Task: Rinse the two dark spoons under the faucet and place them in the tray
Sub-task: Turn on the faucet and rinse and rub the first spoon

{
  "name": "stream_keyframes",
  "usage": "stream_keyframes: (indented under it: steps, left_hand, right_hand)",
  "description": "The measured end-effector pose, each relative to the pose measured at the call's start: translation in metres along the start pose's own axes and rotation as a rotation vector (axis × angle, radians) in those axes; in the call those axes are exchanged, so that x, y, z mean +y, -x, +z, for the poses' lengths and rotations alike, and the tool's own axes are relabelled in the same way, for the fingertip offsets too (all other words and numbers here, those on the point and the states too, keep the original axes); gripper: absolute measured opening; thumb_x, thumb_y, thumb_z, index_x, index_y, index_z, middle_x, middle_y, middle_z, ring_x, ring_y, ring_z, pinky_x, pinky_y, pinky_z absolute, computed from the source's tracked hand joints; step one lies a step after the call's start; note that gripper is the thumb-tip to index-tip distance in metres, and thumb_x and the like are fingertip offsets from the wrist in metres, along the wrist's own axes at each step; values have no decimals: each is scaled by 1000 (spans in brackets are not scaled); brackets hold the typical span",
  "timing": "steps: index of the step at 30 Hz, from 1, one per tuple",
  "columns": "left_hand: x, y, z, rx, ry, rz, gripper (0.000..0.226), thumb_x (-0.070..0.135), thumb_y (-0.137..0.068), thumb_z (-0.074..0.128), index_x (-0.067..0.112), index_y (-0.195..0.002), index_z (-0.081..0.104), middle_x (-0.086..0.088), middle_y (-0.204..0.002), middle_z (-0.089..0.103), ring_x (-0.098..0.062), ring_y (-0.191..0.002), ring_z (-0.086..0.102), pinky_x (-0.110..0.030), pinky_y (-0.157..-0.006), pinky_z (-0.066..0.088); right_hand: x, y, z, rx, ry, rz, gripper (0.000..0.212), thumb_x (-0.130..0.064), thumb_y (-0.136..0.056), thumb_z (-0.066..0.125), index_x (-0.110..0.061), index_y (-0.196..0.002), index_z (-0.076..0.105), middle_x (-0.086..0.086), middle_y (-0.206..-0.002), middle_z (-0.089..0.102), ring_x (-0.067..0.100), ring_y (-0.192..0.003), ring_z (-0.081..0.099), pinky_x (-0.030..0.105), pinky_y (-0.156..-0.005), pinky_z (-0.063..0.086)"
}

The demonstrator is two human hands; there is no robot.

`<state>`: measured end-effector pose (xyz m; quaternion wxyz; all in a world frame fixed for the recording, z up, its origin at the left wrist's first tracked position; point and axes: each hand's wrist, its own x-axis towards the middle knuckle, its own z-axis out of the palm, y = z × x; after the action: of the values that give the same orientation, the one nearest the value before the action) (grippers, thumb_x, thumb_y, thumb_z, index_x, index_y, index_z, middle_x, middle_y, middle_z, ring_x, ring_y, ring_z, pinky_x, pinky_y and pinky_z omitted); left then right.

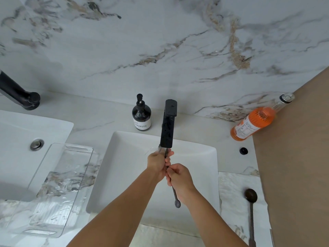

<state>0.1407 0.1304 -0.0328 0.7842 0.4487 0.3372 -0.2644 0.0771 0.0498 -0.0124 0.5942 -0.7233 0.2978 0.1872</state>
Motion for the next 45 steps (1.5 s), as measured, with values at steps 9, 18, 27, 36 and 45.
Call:
stream_keyframes:
  steps: [9, 18, 27, 36, 45]
  left_hand:
    - [9, -4, -9, -176, 134, -87, 13, -1, -98, 51, -4, -109, 58, -12, -85, 71, -12, -53, 56, -23, -50, 52]
    - [26, -10, -5, -144, -531, 67, 15, 2, -102, 38, -1, -95, 51, -18, -75, 64, -26, -60, 68, -37, -67, 63]
    - [40, -8, -7, -398, 145, -90, 37, -23, -92, 29, -10, -111, 57, -21, -117, 64, -33, -107, 65, -38, -92, 55]
    - [11, -10, -14, 25, -827, 121, 41, 35, -101, 47, 5, -78, 62, -14, -77, 69, -22, -58, 69, -25, -53, 55]
    - [19, 6, -17, -361, 221, -137, 35, -13, -99, 24, -10, -123, 49, -28, -132, 56, -36, -118, 61, -39, -99, 50]
  right_hand:
    - [-3, -1, -5, -15, -141, 58, 21, 0, -95, 42, -3, -83, 59, 6, -63, 56, 16, -51, 44, 25, -48, 36]
    - [3, -4, -7, 0, -72, 70, 20, -2, -92, 45, -4, -80, 61, 5, -61, 56, 17, -51, 44, 26, -47, 33]
    - [-3, -6, -18, 50, 146, -96, 19, -12, -92, 52, -11, -80, 68, -4, -61, 66, 13, -50, 52, 28, -53, 44]
    - [-1, 8, -15, -114, -109, 104, 19, -2, -95, 46, 1, -91, 65, 13, -70, 65, 24, -52, 62, 35, -56, 57]
    - [-2, 15, -11, -136, -216, 106, 18, -5, -96, 50, 2, -89, 65, 16, -70, 68, 30, -57, 67, 37, -59, 61]
